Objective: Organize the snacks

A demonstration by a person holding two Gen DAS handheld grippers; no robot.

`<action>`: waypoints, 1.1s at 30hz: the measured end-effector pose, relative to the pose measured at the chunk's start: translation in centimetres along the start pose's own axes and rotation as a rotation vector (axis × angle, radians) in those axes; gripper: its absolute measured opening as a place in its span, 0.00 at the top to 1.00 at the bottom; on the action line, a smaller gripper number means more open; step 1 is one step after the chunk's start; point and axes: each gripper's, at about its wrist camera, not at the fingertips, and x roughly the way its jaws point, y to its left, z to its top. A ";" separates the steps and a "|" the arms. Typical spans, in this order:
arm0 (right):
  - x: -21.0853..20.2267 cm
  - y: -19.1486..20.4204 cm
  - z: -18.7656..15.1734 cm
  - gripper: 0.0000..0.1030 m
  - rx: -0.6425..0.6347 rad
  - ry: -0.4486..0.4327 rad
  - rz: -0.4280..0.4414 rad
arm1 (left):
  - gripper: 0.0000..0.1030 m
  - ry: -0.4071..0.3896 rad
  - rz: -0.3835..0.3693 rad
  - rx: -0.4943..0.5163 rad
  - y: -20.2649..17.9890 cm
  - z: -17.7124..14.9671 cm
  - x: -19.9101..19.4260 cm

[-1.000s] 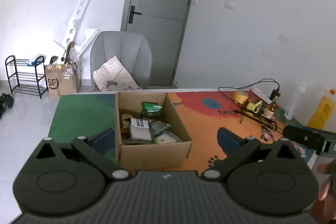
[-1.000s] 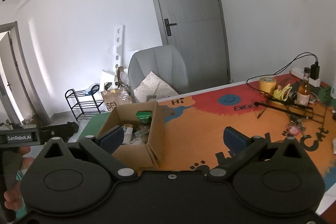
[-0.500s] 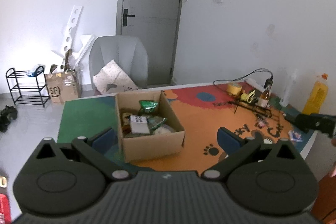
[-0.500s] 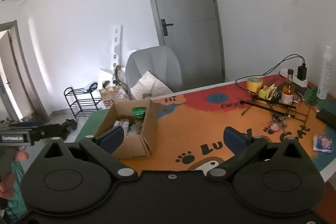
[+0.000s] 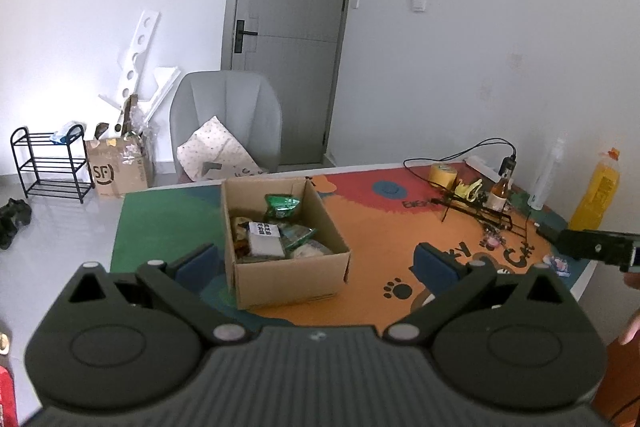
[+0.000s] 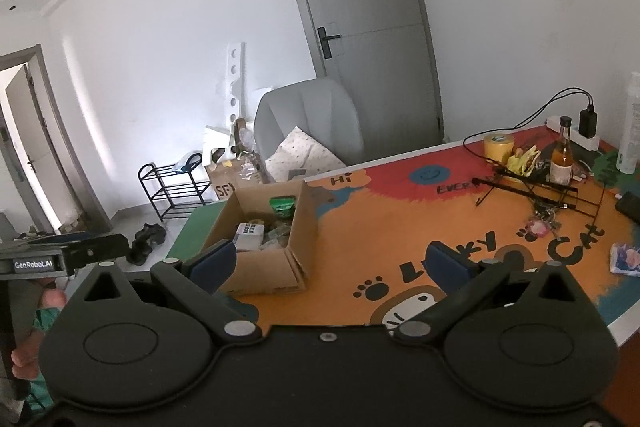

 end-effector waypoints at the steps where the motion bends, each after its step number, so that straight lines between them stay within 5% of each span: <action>1: 0.0 0.0 0.0 0.00 -0.002 0.002 0.001 | 0.00 -0.001 0.003 0.002 0.0 0.0 0.0; 33: 0.2 0.2 -0.2 0.00 -0.006 0.021 -0.002 | 0.00 0.011 -0.010 0.010 -0.3 -0.4 0.0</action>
